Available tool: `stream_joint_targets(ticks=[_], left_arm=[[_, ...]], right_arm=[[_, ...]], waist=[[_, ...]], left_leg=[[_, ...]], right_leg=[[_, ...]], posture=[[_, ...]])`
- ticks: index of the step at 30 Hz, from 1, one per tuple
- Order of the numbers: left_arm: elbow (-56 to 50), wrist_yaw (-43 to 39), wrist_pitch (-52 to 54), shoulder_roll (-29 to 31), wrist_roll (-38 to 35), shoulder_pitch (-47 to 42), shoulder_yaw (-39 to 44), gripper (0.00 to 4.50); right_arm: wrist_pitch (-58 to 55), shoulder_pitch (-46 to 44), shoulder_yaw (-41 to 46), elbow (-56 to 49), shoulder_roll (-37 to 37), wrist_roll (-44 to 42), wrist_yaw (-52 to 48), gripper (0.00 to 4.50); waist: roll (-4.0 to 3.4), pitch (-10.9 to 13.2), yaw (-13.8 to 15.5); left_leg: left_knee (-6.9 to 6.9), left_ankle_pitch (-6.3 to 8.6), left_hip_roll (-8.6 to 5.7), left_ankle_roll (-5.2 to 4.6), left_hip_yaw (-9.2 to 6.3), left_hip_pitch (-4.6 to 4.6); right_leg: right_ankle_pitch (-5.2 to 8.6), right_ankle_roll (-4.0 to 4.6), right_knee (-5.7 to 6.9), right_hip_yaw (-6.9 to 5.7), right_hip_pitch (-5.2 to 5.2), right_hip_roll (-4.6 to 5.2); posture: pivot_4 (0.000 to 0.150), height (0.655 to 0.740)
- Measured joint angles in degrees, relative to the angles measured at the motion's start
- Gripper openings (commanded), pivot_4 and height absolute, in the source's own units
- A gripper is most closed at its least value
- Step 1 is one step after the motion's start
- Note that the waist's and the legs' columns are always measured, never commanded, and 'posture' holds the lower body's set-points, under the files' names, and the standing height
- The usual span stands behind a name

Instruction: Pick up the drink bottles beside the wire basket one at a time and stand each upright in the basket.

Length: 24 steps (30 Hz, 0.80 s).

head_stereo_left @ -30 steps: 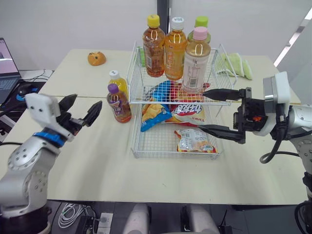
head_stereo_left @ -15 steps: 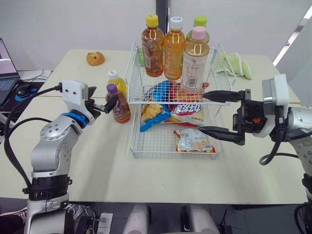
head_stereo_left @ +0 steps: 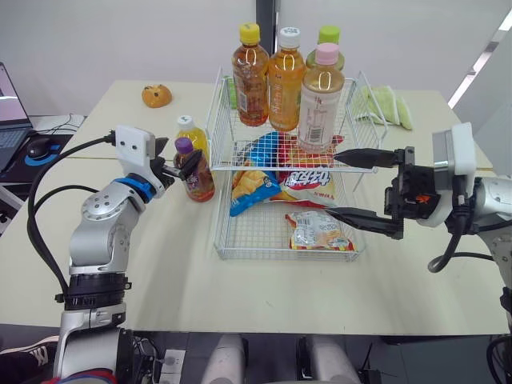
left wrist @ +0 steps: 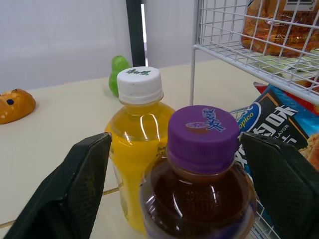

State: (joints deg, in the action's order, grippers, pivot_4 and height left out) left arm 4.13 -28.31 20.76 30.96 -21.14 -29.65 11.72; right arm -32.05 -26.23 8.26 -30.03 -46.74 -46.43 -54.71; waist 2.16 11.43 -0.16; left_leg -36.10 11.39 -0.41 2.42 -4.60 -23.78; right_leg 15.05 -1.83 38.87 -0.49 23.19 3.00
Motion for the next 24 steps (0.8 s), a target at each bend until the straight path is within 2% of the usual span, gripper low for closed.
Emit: stream_joint_targets(ticks=[6,18,21,24], left_arm=[[0.6,-0.4,-0.4,-0.8,0.0,-0.5,-0.1,1.36],[0.9,-1.2,-0.7,-0.9,-0.4,-0.5,0.3,1.35],[0.9,-4.2,1.2,0.8,-3.7,0.2,2.7,1.35],[0.9,-10.7,4.4,4.9,-9.2,0.4,5.7,1.35]], right_arm=[[-0.1,0.2,0.0,-0.2,0.0,0.0,0.2,4.5],[-0.2,0.2,0.0,-0.3,0.0,0.0,0.3,4.5],[-0.2,0.2,0.0,-0.2,0.0,0.0,0.3,4.5],[-0.2,0.1,0.0,-0.2,0.0,0.0,0.3,4.5]], waist=[[0.0,0.0,0.0],[0.0,0.0,0.0],[0.01,0.0,-0.2],[0.01,0.0,-0.3]], left_leg=[[0.0,0.0,0.0,0.0,0.0,0.01],[0.0,0.0,0.0,0.0,-0.01,0.0],[0.01,0.0,0.01,0.0,-0.01,-0.01],[0.02,0.0,0.01,0.0,-0.03,-0.04]], right_leg=[[0.0,0.0,0.0,0.0,0.0,0.0],[0.0,0.0,0.0,-0.01,0.0,0.0],[0.0,0.0,0.0,-0.01,0.02,-0.02],[0.0,0.01,0.0,-0.06,0.05,-0.05]], posture=[[0.15,0.74],[0.15,0.74],[0.15,0.74],[0.15,0.74]])
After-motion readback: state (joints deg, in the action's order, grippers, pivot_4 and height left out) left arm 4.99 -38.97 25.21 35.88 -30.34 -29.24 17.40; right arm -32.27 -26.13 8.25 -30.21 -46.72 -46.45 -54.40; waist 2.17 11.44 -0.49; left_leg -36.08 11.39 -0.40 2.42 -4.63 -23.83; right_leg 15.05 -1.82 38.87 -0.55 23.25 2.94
